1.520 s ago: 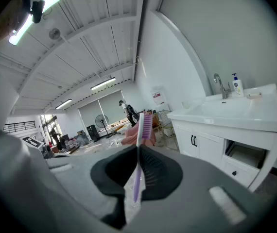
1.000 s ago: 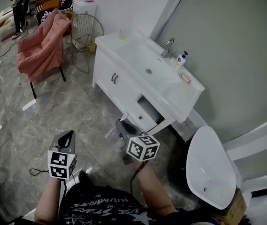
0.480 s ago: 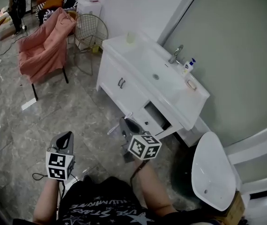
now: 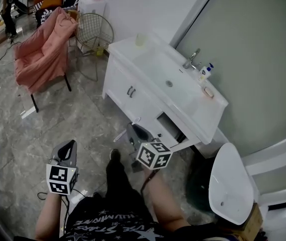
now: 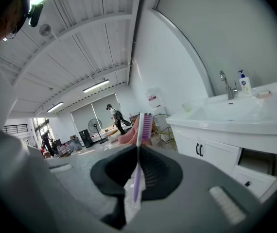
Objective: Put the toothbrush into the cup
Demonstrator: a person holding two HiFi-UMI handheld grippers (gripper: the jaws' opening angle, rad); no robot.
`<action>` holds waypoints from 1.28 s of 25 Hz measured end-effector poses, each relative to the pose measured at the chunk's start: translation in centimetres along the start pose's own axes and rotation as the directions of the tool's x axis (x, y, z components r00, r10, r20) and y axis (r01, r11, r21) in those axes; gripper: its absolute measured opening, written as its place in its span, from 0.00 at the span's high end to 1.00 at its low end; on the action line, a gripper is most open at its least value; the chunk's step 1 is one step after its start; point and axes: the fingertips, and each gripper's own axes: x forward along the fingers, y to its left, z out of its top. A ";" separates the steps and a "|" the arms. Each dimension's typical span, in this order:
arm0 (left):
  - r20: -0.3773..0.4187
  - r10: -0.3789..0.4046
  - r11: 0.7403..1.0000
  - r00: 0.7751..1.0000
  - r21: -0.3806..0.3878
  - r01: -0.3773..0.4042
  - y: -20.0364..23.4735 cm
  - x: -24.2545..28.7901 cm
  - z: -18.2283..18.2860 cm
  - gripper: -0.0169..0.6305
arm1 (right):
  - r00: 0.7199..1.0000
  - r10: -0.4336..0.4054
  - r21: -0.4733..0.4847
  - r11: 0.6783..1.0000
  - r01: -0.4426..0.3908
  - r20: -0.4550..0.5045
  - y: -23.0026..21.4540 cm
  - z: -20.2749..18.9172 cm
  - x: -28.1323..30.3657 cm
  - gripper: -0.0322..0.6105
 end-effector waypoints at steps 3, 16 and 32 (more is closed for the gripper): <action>-0.014 0.004 1.000 1.000 0.005 -0.004 1.0 2.4 0.3 0.96 | 1.000 0.011 0.010 1.000 -0.011 -0.007 -1.6 0.5 3.0 0.92; -0.027 0.071 0.997 0.997 0.011 -0.071 5.0 19.2 8.1 0.96 | 0.997 0.082 0.028 0.996 -0.082 -0.003 -12.4 10.6 17.2 0.92; -0.019 0.040 0.999 0.999 0.021 -0.040 4.7 35.7 15.3 0.96 | 0.996 0.086 0.063 0.994 -0.087 0.010 -24.7 19.0 26.1 0.92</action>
